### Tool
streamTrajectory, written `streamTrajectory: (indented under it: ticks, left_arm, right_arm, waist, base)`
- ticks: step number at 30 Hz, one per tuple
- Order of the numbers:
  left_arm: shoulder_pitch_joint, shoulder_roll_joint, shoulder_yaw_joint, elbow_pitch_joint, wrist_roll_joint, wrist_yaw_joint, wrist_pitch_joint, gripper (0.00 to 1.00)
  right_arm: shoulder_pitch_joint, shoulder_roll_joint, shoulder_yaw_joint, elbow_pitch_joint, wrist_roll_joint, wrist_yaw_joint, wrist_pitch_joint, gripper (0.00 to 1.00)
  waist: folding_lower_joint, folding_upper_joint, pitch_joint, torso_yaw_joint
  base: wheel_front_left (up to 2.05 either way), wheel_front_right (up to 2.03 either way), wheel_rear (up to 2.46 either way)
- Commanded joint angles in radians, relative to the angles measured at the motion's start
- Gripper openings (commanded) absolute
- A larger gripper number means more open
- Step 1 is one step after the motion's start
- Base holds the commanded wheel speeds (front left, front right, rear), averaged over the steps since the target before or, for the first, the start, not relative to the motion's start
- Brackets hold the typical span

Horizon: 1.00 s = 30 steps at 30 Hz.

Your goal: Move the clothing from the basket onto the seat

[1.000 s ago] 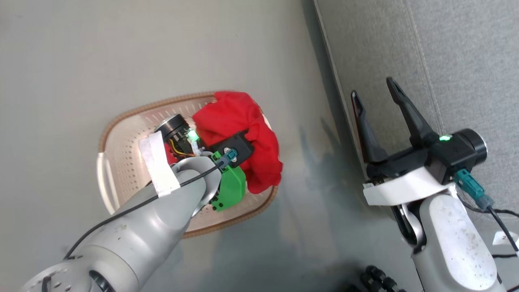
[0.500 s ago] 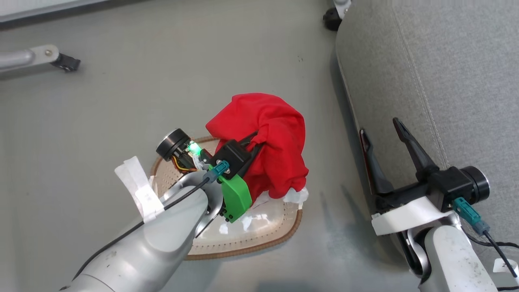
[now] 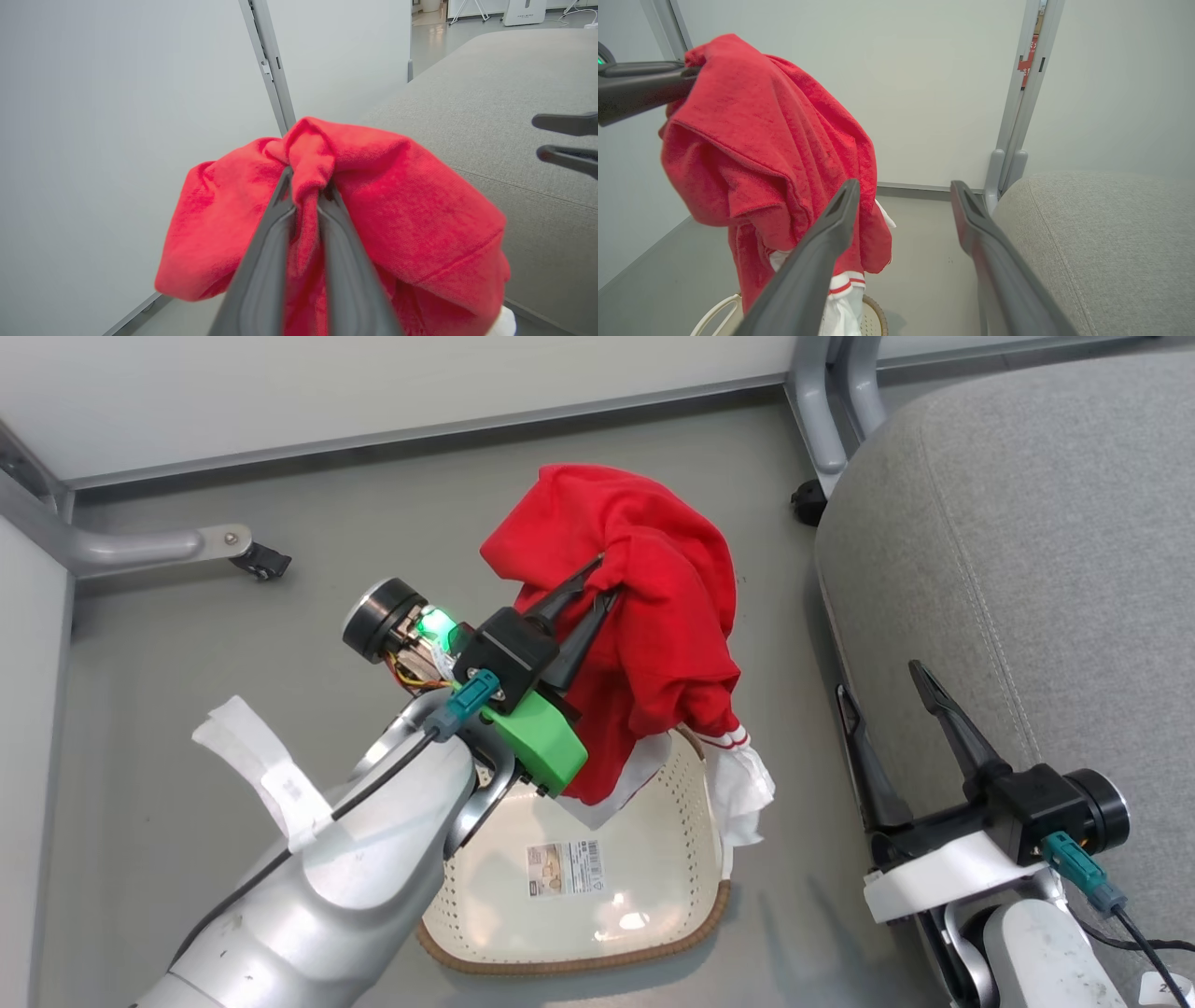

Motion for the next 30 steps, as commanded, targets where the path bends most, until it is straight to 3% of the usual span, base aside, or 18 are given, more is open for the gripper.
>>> streamTrajectory:
  ticks: [1, 20, 30]
  left_arm:
    - [0.011, 0.008, 0.017, -0.019, 0.009, 0.009, -0.006, 0.0]
    - [-0.092, -0.005, 0.084, -0.087, 0.034, -0.002, -0.006, 0.0]
    - [-0.095, -0.036, 0.068, -0.078, 0.038, -0.005, -0.006, 0.0]
  right_arm:
    - [0.015, -0.004, -0.001, -0.003, 0.004, 0.0, -0.005, 1.0]
    - [0.067, -0.004, 0.013, -0.009, 0.021, 0.0, -0.005, 1.0]
    - [0.002, -0.004, 0.124, -0.017, -0.018, 0.0, -0.005, 1.0]
  waist:
    - [0.0, 0.0, -0.025, 0.015]
    - [0.0, 0.0, -0.116, 0.012]
    - [0.0, 0.0, -0.124, 0.017]
  base:
    - [0.0, 0.0, 0.0]
    - [0.0, 0.0, 0.0]
    - [0.0, 0.0, 0.0]
